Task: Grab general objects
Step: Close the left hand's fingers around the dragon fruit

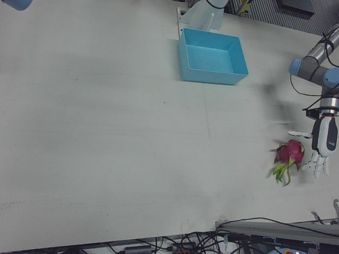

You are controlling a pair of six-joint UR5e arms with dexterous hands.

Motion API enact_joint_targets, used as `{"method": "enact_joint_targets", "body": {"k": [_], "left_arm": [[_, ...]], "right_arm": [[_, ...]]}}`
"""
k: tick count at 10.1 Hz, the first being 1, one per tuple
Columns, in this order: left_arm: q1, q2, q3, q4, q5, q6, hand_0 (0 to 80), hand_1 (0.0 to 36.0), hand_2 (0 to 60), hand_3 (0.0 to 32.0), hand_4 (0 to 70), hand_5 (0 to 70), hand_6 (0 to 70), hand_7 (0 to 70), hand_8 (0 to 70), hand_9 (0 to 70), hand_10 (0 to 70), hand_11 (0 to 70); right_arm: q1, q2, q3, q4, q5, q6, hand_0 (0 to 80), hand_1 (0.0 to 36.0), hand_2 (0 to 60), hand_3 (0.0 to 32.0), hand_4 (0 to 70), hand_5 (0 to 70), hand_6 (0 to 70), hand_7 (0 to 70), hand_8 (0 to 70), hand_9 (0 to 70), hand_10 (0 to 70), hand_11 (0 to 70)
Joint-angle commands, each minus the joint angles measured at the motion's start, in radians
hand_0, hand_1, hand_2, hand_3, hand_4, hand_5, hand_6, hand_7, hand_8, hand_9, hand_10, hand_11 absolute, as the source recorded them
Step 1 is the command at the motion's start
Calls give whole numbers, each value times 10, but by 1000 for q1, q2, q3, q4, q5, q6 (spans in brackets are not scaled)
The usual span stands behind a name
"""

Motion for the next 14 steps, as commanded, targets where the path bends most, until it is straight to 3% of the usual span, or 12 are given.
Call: {"method": "enact_joint_targets", "body": {"k": [1, 2, 5, 9, 11, 14], "left_arm": [[1, -1, 14, -1, -22, 2, 444, 86, 74, 20, 8, 270, 23, 88, 147, 34, 0, 0], [1, 0, 16, -1, -22, 2, 443, 86, 77, 2, 13, 278, 25, 88, 148, 35, 0, 0], [16, -3, 17, -5, -23, 37, 447, 88, 106, 0, 103, 527, 45, 93, 141, 26, 0, 0], [56, -1, 31, -2, -81, 37, 459, 105, 126, 0, 111, 562, 58, 105, 142, 27, 0, 0], [56, -1, 25, 4, -92, 37, 463, 116, 132, 0, 105, 543, 60, 107, 143, 28, 0, 0], [56, -1, 20, 7, -95, 35, 467, 135, 208, 0, 166, 685, 68, 113, 142, 25, 0, 0]], "right_arm": [[0, 0, 0, 0, 0, 0, 0, 0, 0, 0, 0, 0, 0, 0, 0, 0, 0, 0], [0, 0, 0, 0, -1, -1, 0, 0, 0, 0, 0, 0, 0, 0, 0, 0, 0, 0], [0, 0, -1, 0, 0, 0, 0, 0, 0, 0, 0, 0, 0, 0, 0, 0, 0, 0], [0, 0, 0, 0, 0, 0, 0, 0, 0, 0, 0, 0, 0, 0, 0, 0, 0, 0], [0, 0, 0, 0, 0, 0, 0, 0, 0, 0, 0, 0, 0, 0, 0, 0, 0, 0], [0, 0, 0, 0, 0, -1, 0, 0, 0, 0, 0, 0, 0, 0, 0, 0, 0, 0]]}}
